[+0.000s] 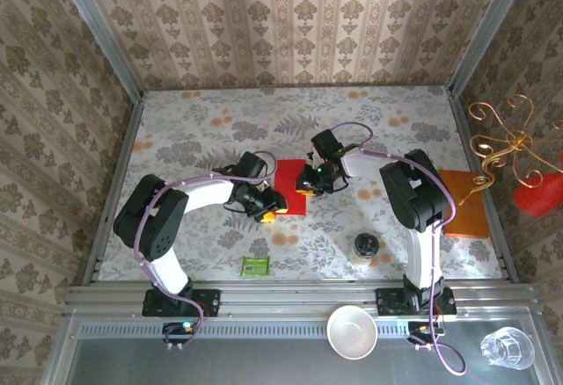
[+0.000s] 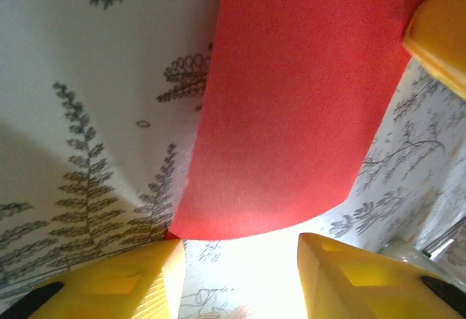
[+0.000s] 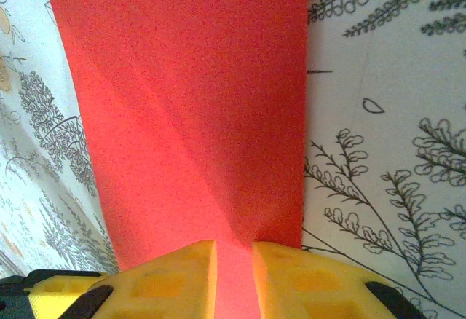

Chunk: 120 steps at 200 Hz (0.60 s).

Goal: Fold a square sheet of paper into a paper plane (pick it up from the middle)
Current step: Third fold the triangle at the center of the table.

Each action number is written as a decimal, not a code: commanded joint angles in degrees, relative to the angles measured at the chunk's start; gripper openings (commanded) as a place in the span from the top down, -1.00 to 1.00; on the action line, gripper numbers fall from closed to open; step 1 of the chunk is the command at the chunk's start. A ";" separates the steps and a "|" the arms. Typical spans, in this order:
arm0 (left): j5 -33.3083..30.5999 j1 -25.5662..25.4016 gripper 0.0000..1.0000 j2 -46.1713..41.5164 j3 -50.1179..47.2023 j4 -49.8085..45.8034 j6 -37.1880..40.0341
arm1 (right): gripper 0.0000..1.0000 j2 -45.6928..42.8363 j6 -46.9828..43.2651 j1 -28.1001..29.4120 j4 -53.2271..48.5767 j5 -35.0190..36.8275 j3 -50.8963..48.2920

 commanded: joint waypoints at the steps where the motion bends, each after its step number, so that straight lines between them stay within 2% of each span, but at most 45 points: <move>1: 0.18 1.17 0.05 1.47 -0.88 9.29 -3.27 | 0.51 3.03 0.24 -0.68 -0.91 3.91 -2.33; 73: 5.67 3.86 -0.18 2.94 2.37 12.82 0.45 | 0.51 2.89 0.24 -0.86 -0.47 3.71 -2.59; 120: 8.64 5.85 -0.13 5.40 4.25 12.41 2.09 | 0.51 2.66 0.33 -1.12 -0.08 3.55 -3.21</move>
